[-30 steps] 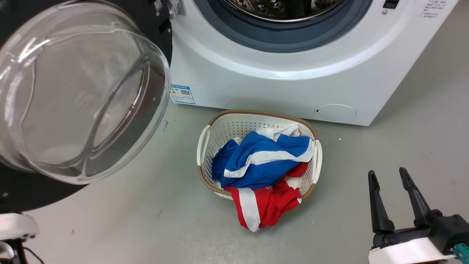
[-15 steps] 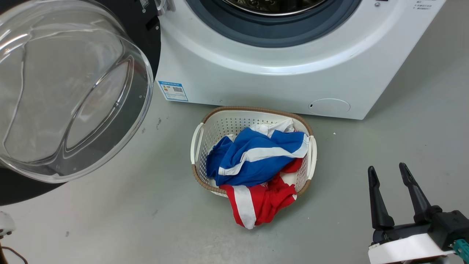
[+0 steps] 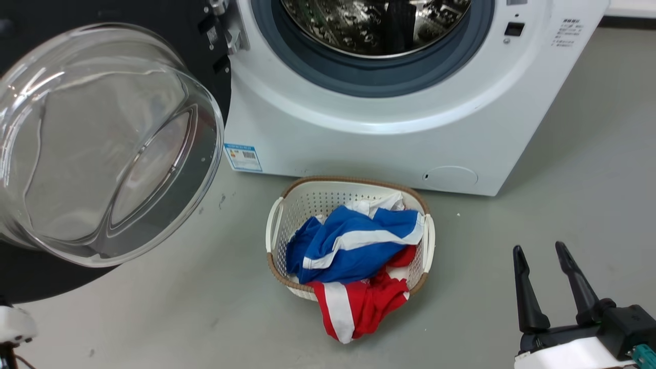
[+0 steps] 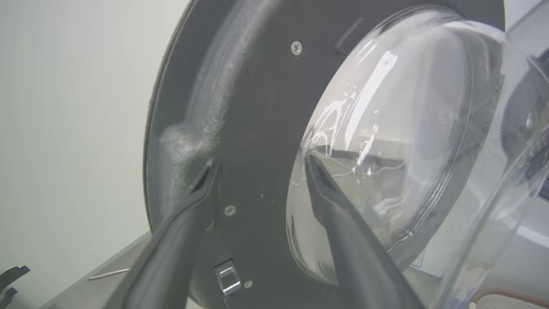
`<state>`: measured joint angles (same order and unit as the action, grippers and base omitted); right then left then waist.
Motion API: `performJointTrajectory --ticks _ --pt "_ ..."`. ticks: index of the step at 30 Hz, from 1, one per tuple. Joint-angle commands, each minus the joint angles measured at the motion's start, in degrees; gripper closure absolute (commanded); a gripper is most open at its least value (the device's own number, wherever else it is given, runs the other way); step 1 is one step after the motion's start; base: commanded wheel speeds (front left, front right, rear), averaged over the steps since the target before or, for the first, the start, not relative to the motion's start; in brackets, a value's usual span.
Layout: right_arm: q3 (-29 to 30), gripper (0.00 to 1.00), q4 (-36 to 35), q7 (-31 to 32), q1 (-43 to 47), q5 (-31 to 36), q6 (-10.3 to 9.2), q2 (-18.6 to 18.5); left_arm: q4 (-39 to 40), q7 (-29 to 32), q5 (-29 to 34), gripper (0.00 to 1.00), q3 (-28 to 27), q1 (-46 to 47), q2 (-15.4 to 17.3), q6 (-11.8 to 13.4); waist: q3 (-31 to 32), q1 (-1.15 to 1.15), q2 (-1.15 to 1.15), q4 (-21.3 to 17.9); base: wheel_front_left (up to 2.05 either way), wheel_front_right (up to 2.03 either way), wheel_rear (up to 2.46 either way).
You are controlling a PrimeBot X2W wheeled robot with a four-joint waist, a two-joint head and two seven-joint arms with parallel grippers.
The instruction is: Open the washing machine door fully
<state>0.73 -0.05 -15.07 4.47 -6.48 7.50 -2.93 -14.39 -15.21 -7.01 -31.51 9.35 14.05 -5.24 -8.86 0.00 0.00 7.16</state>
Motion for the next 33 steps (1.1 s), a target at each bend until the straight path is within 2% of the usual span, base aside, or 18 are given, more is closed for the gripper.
performJointTrajectory --ticks 1,11,14,17,23,33 --pt "-0.03 0.00 0.10 -0.13 0.49 -0.27 -0.01 0.11 1.49 0.11 0.70 0.00 0.32 -0.99 -0.57 -0.20 0.95 0.00 0.00 -0.15 0.00 0.00 0.00" --pt "0.26 0.00 0.08 -0.13 2.43 -0.89 -0.01 0.11 17.40 0.12 5.85 0.00 4.68 -5.17 -4.47 -0.63 4.60 0.00 0.00 -0.55 0.00 0.00 0.00" --pt "0.05 0.00 -0.24 -0.13 2.65 -0.75 -0.01 0.11 21.42 0.12 4.73 0.00 6.63 -4.75 -6.24 -0.82 5.41 0.00 0.00 -0.89 0.00 0.00 0.00" --pt "-0.01 0.00 -0.90 -0.13 2.70 -0.75 -0.01 0.11 24.59 0.12 4.97 0.00 8.53 -4.76 -6.43 -1.11 6.06 0.00 0.00 -1.39 0.00 0.00 0.00" --pt "0.32 0.00 -2.96 -0.13 3.04 -0.66 -0.01 0.11 27.36 0.12 5.39 0.00 13.00 -5.21 -6.88 -1.62 6.90 0.00 0.00 -2.77 0.00 0.00 0.00" --pt "0.98 0.00 -7.15 -0.13 3.75 -0.51 -0.01 0.11 25.46 0.18 7.52 0.00 23.25 -8.33 -9.07 -1.56 7.40 0.00 0.00 -4.95 0.00 0.00 0.00"
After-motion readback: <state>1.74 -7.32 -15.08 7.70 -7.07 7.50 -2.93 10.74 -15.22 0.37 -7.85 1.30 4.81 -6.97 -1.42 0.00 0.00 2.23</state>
